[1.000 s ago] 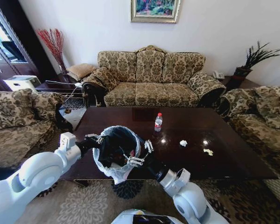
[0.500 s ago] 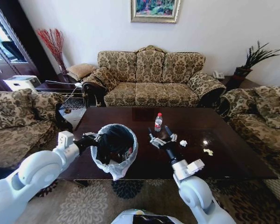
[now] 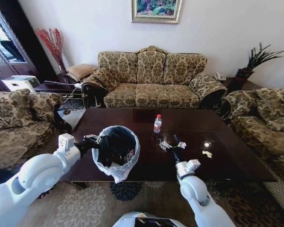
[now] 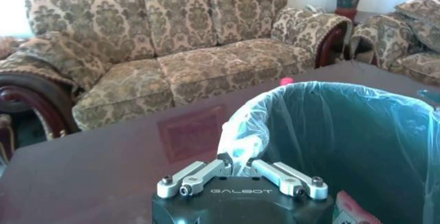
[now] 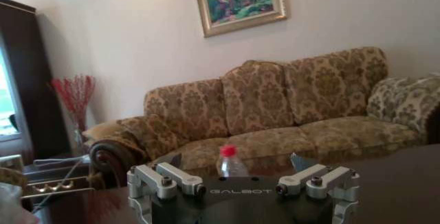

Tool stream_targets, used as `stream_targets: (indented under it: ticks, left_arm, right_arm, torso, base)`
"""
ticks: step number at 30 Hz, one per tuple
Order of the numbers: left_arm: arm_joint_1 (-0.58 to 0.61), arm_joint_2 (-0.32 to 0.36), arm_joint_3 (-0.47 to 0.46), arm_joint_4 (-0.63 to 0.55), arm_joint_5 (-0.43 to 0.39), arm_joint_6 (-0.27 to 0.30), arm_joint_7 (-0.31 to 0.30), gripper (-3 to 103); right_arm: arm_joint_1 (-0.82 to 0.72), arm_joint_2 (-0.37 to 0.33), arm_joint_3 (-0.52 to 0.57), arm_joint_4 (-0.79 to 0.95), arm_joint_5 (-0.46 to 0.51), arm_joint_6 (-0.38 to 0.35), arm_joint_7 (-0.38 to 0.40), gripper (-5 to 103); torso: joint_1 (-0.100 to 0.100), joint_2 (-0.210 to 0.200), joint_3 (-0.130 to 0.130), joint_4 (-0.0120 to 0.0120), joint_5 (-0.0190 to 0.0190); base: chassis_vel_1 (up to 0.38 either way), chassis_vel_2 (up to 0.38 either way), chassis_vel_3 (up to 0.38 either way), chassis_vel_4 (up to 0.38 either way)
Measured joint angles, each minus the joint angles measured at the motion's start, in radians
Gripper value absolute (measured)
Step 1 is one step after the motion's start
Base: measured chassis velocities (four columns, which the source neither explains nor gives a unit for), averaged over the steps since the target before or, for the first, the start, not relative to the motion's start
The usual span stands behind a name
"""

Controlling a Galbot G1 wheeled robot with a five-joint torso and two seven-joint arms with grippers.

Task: Move to the front of the table and place the trash on the table into the trash bin.

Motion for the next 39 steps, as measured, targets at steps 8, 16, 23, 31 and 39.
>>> stream_targets:
  ticks: [8, 16, 23, 31, 39]
  left_arm:
    - [0.002, 0.007, 0.003, 0.000, 0.000, -0.001, 0.001, 3]
    - [-0.002, 0.014, 0.004, 0.004, -0.002, -0.001, 0.001, 3]
    - [-0.003, 0.015, 0.005, 0.003, -0.004, -0.001, 0.001, 3]
    - [0.009, 0.013, 0.001, -0.006, -0.004, -0.001, 0.001, 3]
    - [0.017, 0.017, 0.000, -0.013, -0.008, 0.001, 0.000, 3]
  right_arm:
    - [0.044, 0.016, 0.001, -0.107, 0.015, -0.019, -0.033, 100]
    - [0.083, 0.028, -0.013, -0.154, -0.007, -0.021, -0.030, 100]
    - [0.149, 0.059, -0.032, -0.236, -0.035, -0.036, -0.029, 100]
    - [0.203, 0.109, -0.062, -0.314, -0.053, -0.085, -0.077, 100]
    - [0.344, 0.164, -0.087, -0.490, -0.140, -0.076, -0.092, 100]
  torso:
    - [0.000, 0.000, 0.000, 0.0006, -0.0016]
    - [0.000, 0.000, 0.000, 0.0004, -0.0009]
    - [0.000, 0.000, 0.000, 0.0000, -0.0011]
    - [0.001, 0.000, 0.000, 0.0004, -0.0014]
    - [-0.001, 0.000, 0.000, 0.0005, -0.0011]
  base:
    - [-0.063, -0.061, 0.038, 0.053]
    - [-0.016, 0.059, 0.030, -0.046]
    - [-0.140, 0.081, 0.111, -0.093]
    - [-0.050, 0.044, 0.047, -0.036]
    - [0.000, 0.000, 0.000, 0.000]
